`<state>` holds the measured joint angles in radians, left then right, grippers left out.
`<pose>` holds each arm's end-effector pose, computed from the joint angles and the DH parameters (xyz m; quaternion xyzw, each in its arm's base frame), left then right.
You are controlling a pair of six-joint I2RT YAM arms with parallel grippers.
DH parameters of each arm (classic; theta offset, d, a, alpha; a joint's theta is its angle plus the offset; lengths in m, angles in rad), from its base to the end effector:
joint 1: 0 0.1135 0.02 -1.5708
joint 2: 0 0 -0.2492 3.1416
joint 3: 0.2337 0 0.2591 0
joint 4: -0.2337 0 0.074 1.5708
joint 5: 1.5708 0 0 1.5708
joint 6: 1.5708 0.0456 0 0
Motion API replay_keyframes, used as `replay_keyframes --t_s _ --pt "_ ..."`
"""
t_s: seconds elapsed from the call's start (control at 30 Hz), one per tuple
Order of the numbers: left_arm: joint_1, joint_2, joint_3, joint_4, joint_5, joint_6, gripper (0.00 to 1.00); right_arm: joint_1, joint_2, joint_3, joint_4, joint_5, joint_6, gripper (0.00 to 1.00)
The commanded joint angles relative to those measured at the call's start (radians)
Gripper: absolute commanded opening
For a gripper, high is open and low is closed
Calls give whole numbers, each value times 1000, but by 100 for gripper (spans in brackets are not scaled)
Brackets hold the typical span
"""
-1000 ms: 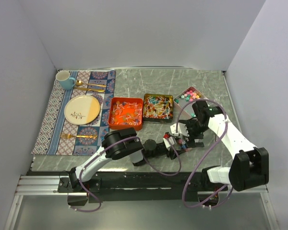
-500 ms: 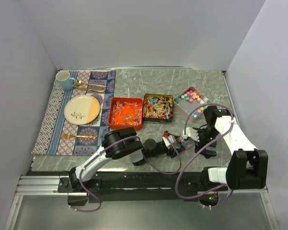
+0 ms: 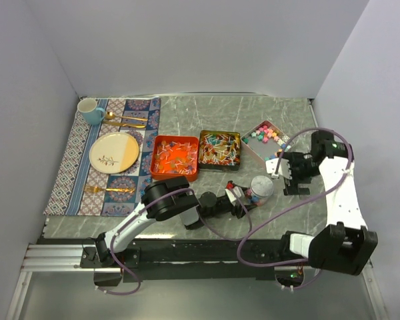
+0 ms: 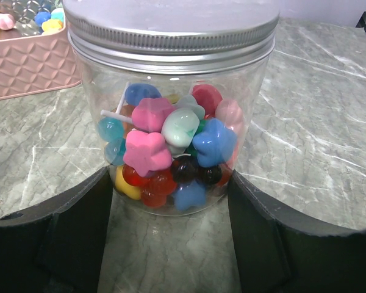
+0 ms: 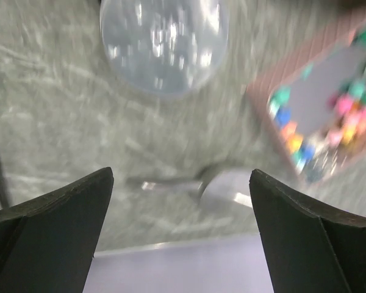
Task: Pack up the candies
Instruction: Screw the bottle lid onto the packing bottle.
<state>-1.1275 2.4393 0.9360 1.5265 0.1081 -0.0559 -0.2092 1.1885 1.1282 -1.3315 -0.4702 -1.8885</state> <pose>0.1699 -0.3692 0.0298 0.3895 0.5803 -0.4297 0.5717 0.2025 -0.0219 0.2766 -0.7349 0.6313 0.0403 0.2445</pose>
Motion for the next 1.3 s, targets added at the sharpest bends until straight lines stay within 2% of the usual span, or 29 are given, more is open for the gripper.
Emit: replay_keyframes --t_s 0.0,0.2,0.4,0.53,0.97,1.27 --pt "41 185 -85 -186 -39 -62 1 99 78 53 -97 -104 -161 100" --pt "40 185 -83 -186 -36 -58 1 263 178 139 -110 -120 -112 100" --pt "40 179 -86 -186 -39 -50 1 355 126 -3 -110 -41 -190 100" --pt "40 184 -83 -195 -42 -47 1 372 140 -34 -112 -22 -181 100" --pt "40 190 -75 -207 -41 -44 1 375 252 27 -94 -22 -136 100" --pt "38 194 -71 -212 -41 -48 1 387 290 16 -69 36 -107 100"
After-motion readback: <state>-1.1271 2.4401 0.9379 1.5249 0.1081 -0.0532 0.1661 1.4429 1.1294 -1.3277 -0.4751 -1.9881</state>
